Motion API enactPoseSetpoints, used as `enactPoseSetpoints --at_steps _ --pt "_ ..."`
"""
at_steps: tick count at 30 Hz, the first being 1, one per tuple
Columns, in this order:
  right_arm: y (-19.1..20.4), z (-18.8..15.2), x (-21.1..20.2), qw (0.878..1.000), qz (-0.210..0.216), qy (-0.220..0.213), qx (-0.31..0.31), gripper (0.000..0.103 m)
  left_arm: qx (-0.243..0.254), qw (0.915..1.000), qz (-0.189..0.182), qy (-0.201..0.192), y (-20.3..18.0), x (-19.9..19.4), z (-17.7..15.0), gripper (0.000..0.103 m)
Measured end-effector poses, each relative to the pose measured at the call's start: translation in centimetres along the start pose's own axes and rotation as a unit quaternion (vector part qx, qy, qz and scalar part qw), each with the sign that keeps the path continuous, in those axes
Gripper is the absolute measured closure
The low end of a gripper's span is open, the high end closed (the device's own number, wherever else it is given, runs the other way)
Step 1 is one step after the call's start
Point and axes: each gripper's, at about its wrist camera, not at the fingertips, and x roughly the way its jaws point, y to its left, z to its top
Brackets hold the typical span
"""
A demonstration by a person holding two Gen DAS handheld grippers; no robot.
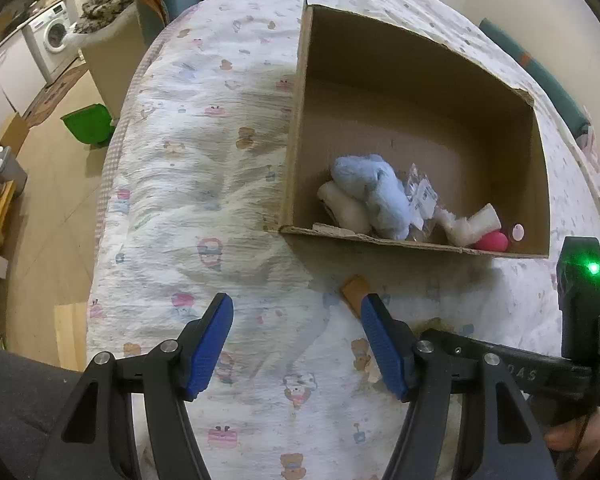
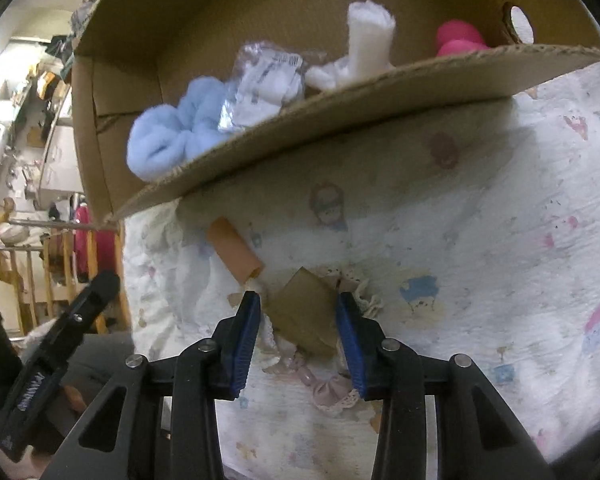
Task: Organize soft objects
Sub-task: 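Move both tools back toward the remaining items beside the box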
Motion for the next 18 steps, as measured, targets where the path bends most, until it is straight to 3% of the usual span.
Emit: enactPoseSetpoints --at_steps 3,4,5,14,18 --pt "0.8 -0.3 0.2 1.0 -0.019 -0.003 -0.025 0.078 0.003 1.0 0.0 0.002 -0.1 0.2 0.0 0.04" --pt "1.1 -0.4 0.2 0.999 -0.023 -0.003 -0.033 0.092 0.004 1.0 0.001 0.002 -0.1 0.2 0.0 0.04" --pt "1.2 -0.5 0.1 0.999 -0.03 -0.007 -0.039 0.098 0.006 1.0 0.002 0.002 -0.2 0.2 -0.1 0.04" --pt "0.8 -1.2 -5.0 0.997 -0.003 -0.064 -0.035 0.098 0.017 0.9984 -0.041 0.033 -1.2 1.1 -1.0 0.04" --pt "0.5 -1.4 -7.3 0.995 -0.001 -0.095 -0.034 0.098 0.062 0.9938 -0.069 0.061 -3.6 2.0 -2.0 0.04"
